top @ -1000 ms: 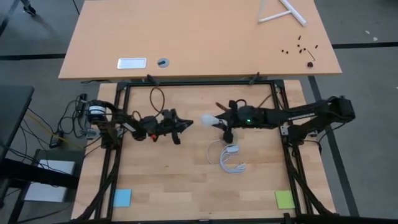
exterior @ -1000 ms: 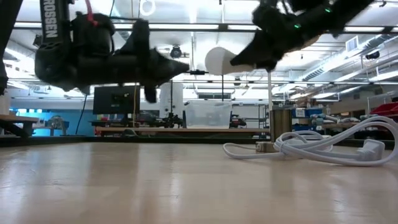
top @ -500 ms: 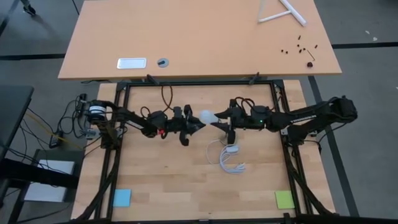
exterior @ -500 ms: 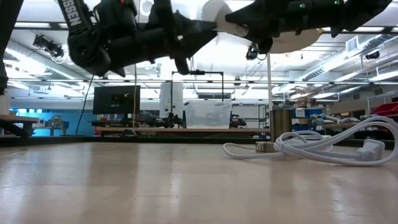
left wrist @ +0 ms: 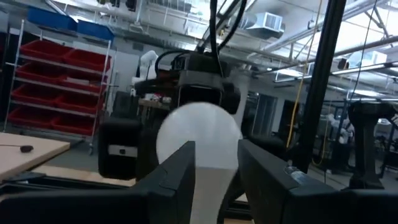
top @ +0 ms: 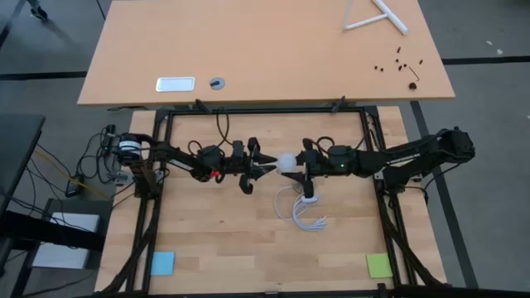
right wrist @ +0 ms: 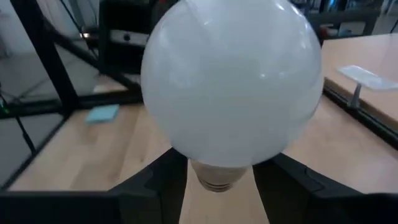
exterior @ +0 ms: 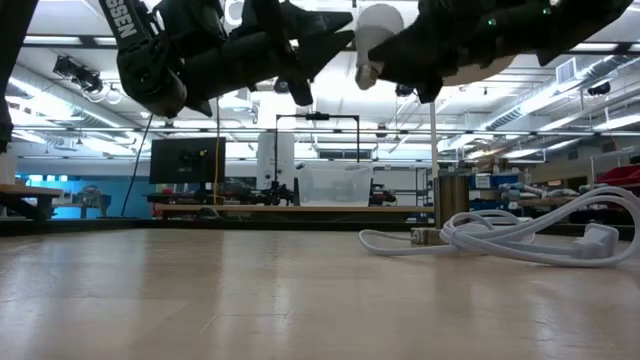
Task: Screw lightbulb
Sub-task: Insert the white lightbulb into the golden lamp
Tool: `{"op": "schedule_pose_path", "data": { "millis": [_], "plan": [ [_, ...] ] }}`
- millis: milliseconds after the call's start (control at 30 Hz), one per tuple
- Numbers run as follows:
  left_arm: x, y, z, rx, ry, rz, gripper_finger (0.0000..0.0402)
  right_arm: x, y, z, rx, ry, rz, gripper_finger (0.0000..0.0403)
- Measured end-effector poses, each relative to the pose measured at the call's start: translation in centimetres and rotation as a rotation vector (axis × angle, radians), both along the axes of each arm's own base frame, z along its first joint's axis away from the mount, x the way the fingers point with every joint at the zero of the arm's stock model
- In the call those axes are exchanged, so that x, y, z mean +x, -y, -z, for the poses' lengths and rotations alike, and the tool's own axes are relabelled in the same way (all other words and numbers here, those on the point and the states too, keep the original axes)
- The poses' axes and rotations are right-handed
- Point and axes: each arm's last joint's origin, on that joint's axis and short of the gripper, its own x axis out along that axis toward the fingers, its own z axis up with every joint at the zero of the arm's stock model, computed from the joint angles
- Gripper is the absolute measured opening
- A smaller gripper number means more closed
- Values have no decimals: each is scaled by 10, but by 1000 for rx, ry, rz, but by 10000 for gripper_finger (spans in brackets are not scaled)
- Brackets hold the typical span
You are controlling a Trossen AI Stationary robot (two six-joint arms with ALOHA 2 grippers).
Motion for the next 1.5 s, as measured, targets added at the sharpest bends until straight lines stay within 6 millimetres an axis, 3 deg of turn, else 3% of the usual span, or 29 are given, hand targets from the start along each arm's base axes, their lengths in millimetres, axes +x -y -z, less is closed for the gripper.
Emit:
{"op": "schedule_pose_path", "data": {
  "millis": [200, 367, 633, 733, 967, 1133, 1300, 1500],
  "plan": [
    [1, 0, 4, -3, -37, 0, 127, 0, 0, -3, 12, 22, 4, 195],
    [1, 0, 6, 3, -63, 14, 127, -3, 1, -6, -13, 18, 2, 174],
    [-9, -5, 17, -3, -88, -14, 127, -36, 5, -13, -43, -150, 68, 157],
    [-11, -6, 19, -8, -98, -19, 127, -44, 4, 1, -32, -188, 70, 155],
    [-11, -6, 19, -14, -102, -12, 127, -66, 4, 57, 51, -204, 101, 154],
    [-11, -6, 20, -22, -105, -9, 127, -81, 6, 79, 44, -160, 156, 154],
    [-11, -6, 20, -27, -107, -7, 127, -89, 6, 92, 74, -179, 180, 154],
    [-10, -6, 22, -21, -127, -3, 127, -87, 8, 93, 67, -164, 193, 154]
  ]
}}
